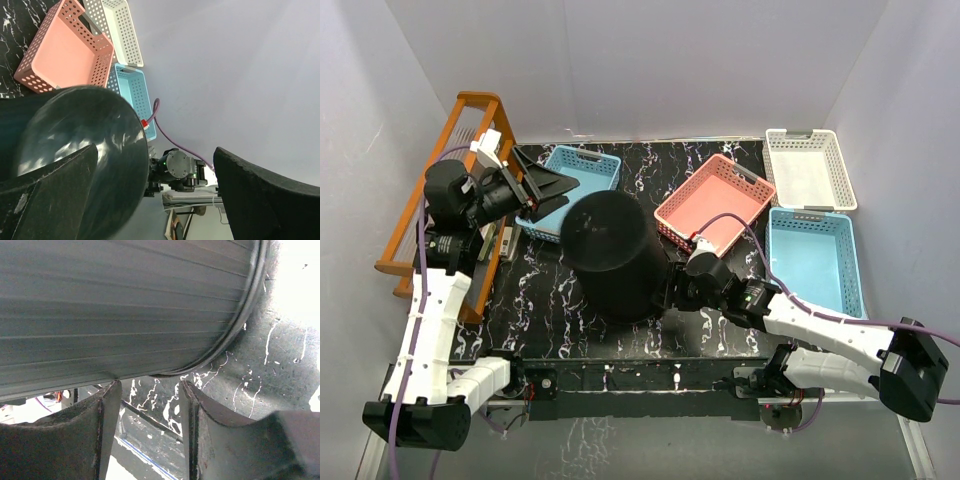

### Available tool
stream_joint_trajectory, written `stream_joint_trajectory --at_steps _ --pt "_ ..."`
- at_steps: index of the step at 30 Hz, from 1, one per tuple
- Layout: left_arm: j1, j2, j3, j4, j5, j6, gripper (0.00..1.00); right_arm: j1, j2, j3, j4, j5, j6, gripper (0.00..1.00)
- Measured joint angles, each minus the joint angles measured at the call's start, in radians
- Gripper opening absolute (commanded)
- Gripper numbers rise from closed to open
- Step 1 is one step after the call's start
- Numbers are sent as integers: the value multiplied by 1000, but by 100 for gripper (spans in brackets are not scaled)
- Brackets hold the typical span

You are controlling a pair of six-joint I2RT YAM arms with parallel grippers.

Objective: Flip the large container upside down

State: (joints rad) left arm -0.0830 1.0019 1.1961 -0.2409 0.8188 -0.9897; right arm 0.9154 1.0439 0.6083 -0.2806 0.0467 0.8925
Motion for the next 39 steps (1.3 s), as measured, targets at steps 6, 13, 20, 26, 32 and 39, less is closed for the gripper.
stream_joint_trajectory --at_steps 6,13,20,26,32,39 --pt "0 17 3 6 1 5 99 0 0 0 -20 21 -12 57" --pt "0 46 47 -35 -12 42 99 0 -32 24 -137 104 -75 64" --pt "-1 95 195 -259 -145 212 99 -9 -130 178 -283 258 -165 75" --pt "-1 117 204 -402 -244 305 99 -70 -159 346 -376 406 -226 84" --pt "-1 125 201 -488 -280 365 99 -146 -174 359 -382 385 -246 86" --pt "-1 116 96 -477 -288 425 99 -156 -199 327 -364 288 -281 86"
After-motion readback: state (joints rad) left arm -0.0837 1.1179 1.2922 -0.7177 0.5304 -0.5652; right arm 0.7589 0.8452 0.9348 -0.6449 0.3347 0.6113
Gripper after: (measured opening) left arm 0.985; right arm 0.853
